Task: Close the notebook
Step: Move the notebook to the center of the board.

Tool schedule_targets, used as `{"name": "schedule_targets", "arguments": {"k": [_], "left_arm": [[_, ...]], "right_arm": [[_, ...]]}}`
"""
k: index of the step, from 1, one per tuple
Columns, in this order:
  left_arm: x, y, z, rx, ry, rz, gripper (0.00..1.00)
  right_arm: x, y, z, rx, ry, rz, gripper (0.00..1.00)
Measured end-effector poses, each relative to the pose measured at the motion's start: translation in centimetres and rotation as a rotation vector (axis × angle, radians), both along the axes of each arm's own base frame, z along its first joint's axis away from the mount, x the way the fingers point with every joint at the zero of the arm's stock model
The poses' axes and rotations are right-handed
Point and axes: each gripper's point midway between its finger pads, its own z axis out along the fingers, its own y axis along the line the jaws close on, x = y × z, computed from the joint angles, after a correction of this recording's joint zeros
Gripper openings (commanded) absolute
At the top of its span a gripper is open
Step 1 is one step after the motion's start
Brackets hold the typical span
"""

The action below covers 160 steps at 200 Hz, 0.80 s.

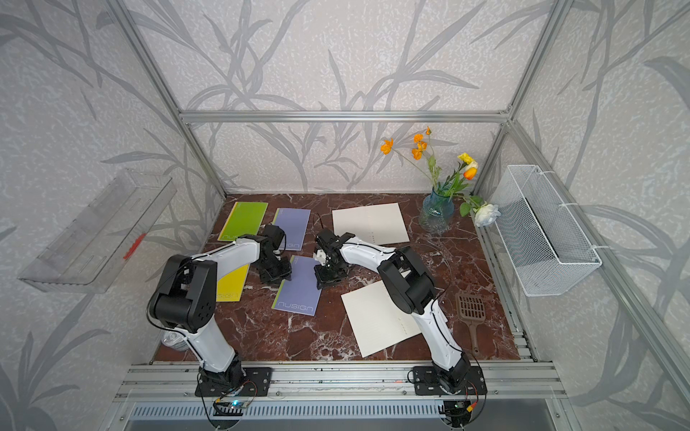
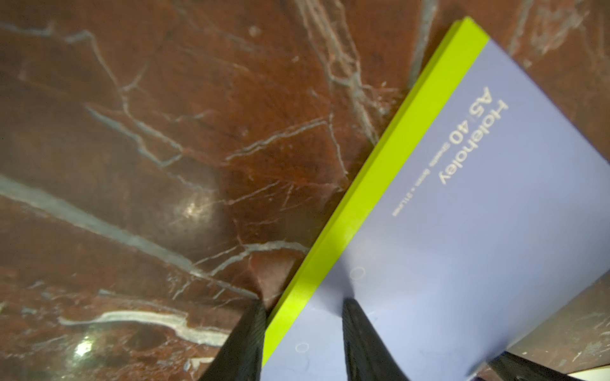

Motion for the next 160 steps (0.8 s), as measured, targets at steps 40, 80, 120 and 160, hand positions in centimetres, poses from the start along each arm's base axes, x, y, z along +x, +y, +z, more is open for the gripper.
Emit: {"name": "schedule_targets", "arguments": {"k": [40, 80, 120, 160], "left_arm": [[0.3, 1.6, 0.0, 0.007, 0.012, 0.032, 0.4], [0.6, 3.2, 0.0, 0.019, 0.018, 0.055, 0.4], [0.7, 4.5, 0.0, 0.03, 0.022, 0.076, 0.4], [0.9, 5.7, 0.0, 0.032, 0.021, 0.099, 0.4]], "right_arm": [[0.3, 1.4, 0.0, 0.029, 0.007, 0.012, 0.26], [0.6, 2.8, 0.1, 0.057, 0.013, 0.019, 0.26], [1.2, 4.3, 0.2, 0.082, 0.024, 0.012, 0.26], [1.4, 5.5, 0.3, 0.101, 0.028, 0.004, 0.27]]}}
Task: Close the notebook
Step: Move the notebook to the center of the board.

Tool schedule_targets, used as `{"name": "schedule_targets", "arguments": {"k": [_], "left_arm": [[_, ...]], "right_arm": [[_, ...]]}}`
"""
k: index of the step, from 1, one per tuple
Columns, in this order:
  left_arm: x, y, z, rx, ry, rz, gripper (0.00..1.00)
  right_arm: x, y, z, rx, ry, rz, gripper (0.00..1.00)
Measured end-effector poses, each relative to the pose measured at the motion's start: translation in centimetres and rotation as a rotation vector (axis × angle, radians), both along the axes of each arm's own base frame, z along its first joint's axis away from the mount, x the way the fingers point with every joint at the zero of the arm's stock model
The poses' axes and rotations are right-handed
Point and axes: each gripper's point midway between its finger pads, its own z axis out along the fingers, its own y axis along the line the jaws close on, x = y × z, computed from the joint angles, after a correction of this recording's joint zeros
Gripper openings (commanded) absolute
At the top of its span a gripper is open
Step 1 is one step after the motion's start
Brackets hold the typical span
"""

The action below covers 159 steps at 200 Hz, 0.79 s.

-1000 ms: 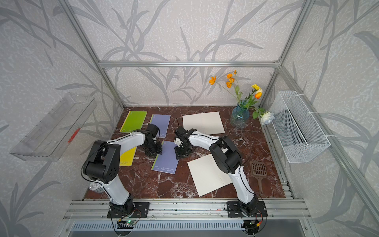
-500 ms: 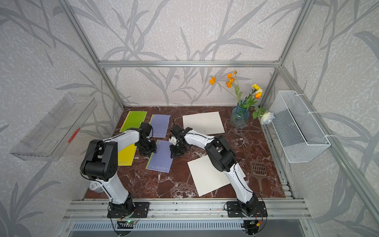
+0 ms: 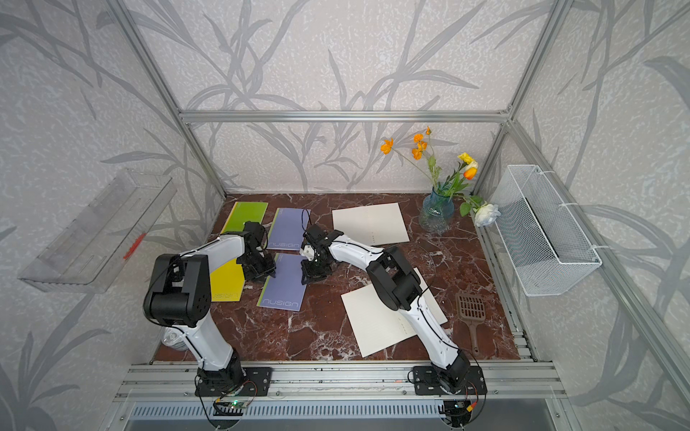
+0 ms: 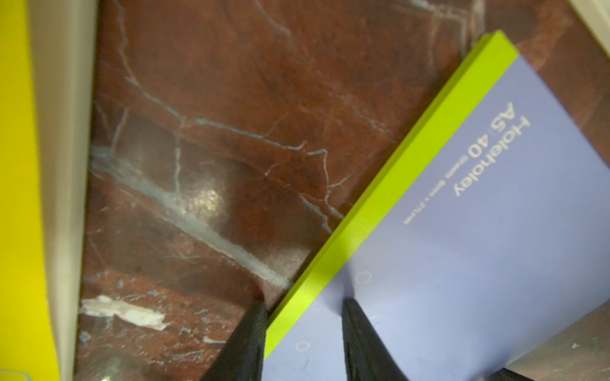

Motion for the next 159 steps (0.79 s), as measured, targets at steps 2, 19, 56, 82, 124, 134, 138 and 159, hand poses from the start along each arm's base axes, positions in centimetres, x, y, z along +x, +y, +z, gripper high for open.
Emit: {"name": "schedule_targets", "arguments": {"k": [2, 19, 56, 82, 124, 134, 138, 159], "left_arm": [[0.0, 0.0, 0.0, 0.0, 0.0, 0.0, 0.39], [0.2, 0.5, 0.0, 0.005, 0.001, 0.004, 0.4], [0.3, 1.5, 0.0, 0.012, 0.001, 0.021, 0.4], [0.3, 2.0, 0.0, 0.012, 0.001, 0.032, 0.4], [0.4, 2.5, 0.0, 0.021, 0.006, 0.037, 0.39], [0.4, 2.6, 0.0, 0.023, 0.006, 0.039, 0.39], [0.4, 2.6, 0.0, 0.023, 0.006, 0.04, 0.39], [0.4, 2.8, 0.1, 0.031, 0.006, 0.043, 0.4]], "right_arm": [[0.0, 0.0, 0.0, 0.0, 0.0, 0.0, 0.27], [-0.1, 0.5, 0.0, 0.002, -0.004, -0.002, 0.27], [0.1, 1.5, 0.0, 0.01, -0.029, -0.007, 0.27], [0.2, 2.0, 0.1, 0.009, -0.058, -0.009, 0.27], [0.6, 2.5, 0.1, 0.008, -0.099, -0.019, 0.28], [0.8, 2.6, 0.1, 0.01, -0.108, -0.023, 0.28], [0.9, 2.7, 0.1, 0.01, -0.111, -0.025, 0.28], [1.2, 2.9, 0.1, 0.017, -0.128, -0.032, 0.28]]}}
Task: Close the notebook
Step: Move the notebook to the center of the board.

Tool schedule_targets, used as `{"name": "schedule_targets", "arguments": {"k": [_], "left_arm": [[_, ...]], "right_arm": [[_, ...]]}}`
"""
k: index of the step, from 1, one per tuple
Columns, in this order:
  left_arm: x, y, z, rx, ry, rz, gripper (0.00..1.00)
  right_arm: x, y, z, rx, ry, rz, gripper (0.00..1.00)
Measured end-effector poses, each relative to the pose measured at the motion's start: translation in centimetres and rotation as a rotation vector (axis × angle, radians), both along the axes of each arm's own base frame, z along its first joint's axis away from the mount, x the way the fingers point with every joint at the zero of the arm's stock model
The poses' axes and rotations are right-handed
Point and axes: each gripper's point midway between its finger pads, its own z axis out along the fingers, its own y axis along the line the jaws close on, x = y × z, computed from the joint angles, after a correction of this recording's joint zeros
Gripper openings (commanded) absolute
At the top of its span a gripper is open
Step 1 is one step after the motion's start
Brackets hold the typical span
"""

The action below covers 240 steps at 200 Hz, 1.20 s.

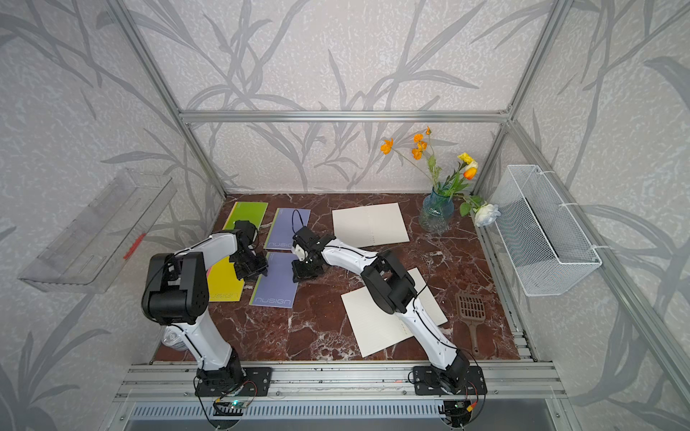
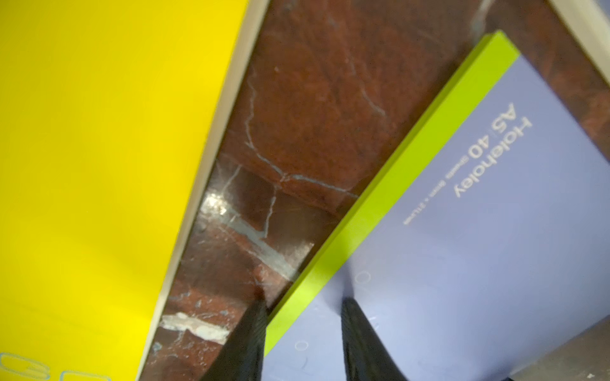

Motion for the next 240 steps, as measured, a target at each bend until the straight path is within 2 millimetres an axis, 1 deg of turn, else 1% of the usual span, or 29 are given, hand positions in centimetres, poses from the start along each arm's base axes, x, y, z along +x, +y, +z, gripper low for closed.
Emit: {"name": "schedule_targets", "arguments": {"k": [69, 144, 169, 199, 221, 240], "left_arm": [[-0.1, 0.4, 0.0, 0.014, 0.004, 0.005, 0.42], [0.2, 0.5, 1.1, 0.023, 0.003, 0.0, 0.43], [0.4, 0.6, 1.9, 0.025, -0.011, 0.0, 0.43], [0.4, 0.4, 3.4, 0.021, -0.045, -0.002, 0.43], [0.5, -0.2, 4.6, 0.008, -0.078, -0.014, 0.43], [0.6, -1.4, 5.7, -0.016, -0.112, -0.036, 0.43]], "right_arm": [[0.8, 0.3, 0.0, -0.008, -0.069, -0.006, 0.28], [1.2, 0.2, 0.1, -0.023, -0.106, -0.01, 0.29], [1.3, 0.0, 0.1, -0.03, -0.114, -0.011, 0.29], [1.3, -0.4, 0.4, -0.043, -0.128, -0.011, 0.29], [1.3, -0.9, 0.9, -0.053, -0.144, -0.011, 0.3], [1.0, -1.7, 1.9, -0.063, -0.164, -0.012, 0.3]]}}
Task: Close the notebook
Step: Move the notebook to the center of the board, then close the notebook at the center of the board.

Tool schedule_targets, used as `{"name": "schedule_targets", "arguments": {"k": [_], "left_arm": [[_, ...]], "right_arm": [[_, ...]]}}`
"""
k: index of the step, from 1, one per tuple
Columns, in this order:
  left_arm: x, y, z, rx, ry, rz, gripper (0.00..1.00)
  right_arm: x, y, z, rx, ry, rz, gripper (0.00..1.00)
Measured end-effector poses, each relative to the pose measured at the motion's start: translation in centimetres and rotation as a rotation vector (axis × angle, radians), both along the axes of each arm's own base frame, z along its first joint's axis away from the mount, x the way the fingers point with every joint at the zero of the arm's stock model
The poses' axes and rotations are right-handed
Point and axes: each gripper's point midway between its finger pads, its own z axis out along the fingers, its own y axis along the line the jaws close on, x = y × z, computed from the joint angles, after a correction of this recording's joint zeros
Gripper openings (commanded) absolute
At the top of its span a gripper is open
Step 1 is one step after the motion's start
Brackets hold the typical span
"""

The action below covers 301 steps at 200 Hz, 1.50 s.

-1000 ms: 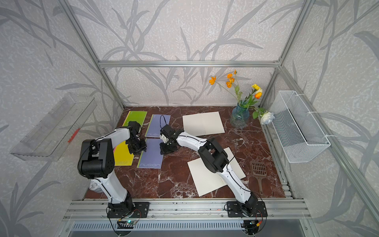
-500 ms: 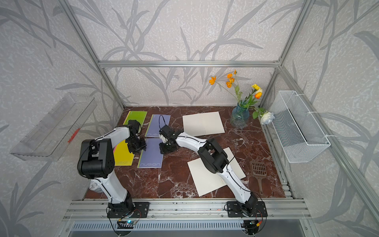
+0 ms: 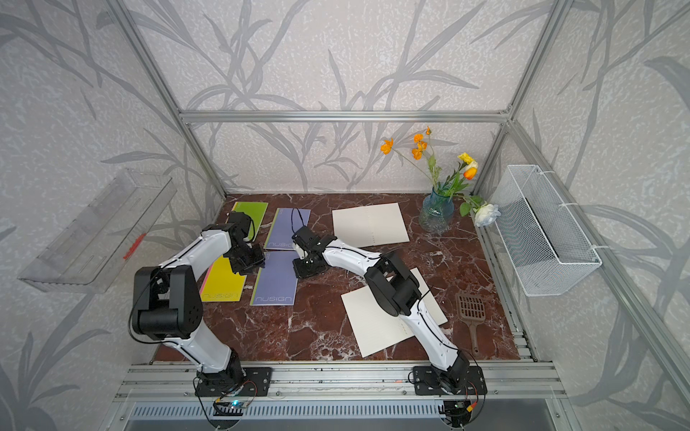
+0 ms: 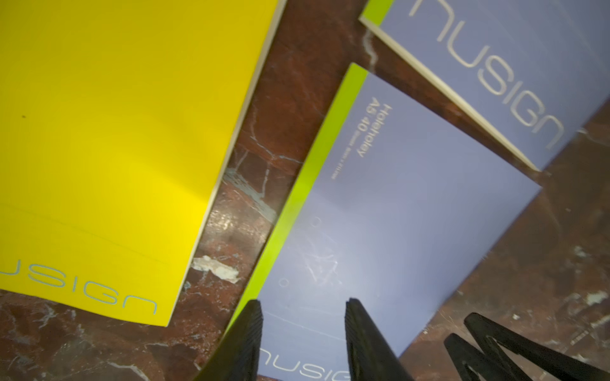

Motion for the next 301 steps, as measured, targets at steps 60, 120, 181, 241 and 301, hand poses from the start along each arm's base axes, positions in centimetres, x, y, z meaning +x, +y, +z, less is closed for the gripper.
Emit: {"name": "schedule_targets", "arguments": {"k": [60, 120, 181, 241, 301], "left_arm": [[-0.4, -3.9, 3.0, -0.067, -0.089, -0.064, 0.46], [-2.1, -7.7, 1.6, -0.119, -0.059, -0.126, 0.46], [-2.7, -12.8, 1.9, -0.236, -0.107, -0.189, 0.47], [-2.3, -16.0, 2.6, -0.304, -0.148, -0.232, 0.48], [-2.4, -17.0, 1.3, -0.311, -0.117, -0.252, 0.48]], "right_arm": [[-1.4, -4.8, 4.6, -0.029, -0.087, -0.03, 0.3], [-2.6, -16.1, 2.9, -0.141, -0.043, -0.177, 0.3], [-5.0, -24.8, 1.5, -0.222, 0.016, -0.307, 0.3], [-8.3, -26.6, -1.2, -0.268, 0.111, -0.313, 0.26], [-9.5, -27.3, -2.1, -0.284, 0.147, -0.325, 0.22]]}}
